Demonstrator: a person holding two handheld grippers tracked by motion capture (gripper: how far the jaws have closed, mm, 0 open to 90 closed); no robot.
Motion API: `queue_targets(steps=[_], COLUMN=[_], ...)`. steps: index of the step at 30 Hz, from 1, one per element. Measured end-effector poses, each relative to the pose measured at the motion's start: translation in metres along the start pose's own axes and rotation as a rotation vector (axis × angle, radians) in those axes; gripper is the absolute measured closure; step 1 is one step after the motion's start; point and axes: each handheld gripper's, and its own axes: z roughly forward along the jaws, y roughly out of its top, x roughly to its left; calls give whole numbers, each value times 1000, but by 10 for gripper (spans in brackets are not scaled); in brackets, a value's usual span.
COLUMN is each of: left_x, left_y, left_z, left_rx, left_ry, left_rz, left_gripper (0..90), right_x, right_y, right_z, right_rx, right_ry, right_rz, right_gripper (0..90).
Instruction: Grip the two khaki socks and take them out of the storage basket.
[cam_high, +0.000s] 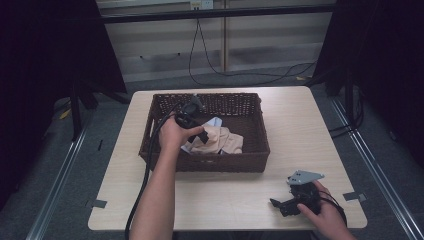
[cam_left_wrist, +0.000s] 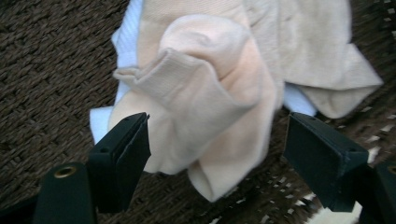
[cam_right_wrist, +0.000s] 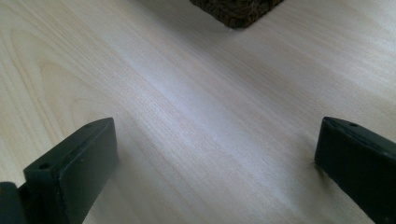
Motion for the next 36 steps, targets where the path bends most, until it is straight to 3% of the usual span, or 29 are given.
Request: queue_targets(steps=[2, 9, 11, 12, 13, 15, 18, 24, 31, 36], left_x=[1, 3, 3, 4, 4, 4, 3, 1, -3, -7], left_y=[1, 3, 2, 2, 1, 0, 1, 0, 4, 5], left_z=[4, 14, 17, 17, 17, 15, 3, -19, -57, -72], left_rx=[-14, -9, -11, -4, 3, -7, 36, 36, 37, 48], left_ry=[8, -13, -21, -27, -28, -21, -14, -19, -29, -35], left_rz=[14, 19, 14, 11, 9, 4, 8, 11, 10, 22], left_gripper=[339, 484, 568, 720, 720, 850, 867, 868, 868, 868], right_x=[0, 0, 0, 0, 0, 0, 0, 0, 1, 0], right_y=[0, 0, 0, 0, 0, 0, 0, 0, 0, 0], right_z=[0, 0, 0, 0, 0, 0, 0, 0, 0, 0], right_rx=[2, 3, 0, 1, 1, 3, -1, 0, 4, 5], right_ry=[2, 2, 3, 2, 2, 2, 2, 3, 3, 5], right_rz=[3, 4, 1, 2, 2, 4, 0, 1, 7, 7], right_gripper=[0, 0, 0, 0, 0, 0, 0, 0, 0, 0])
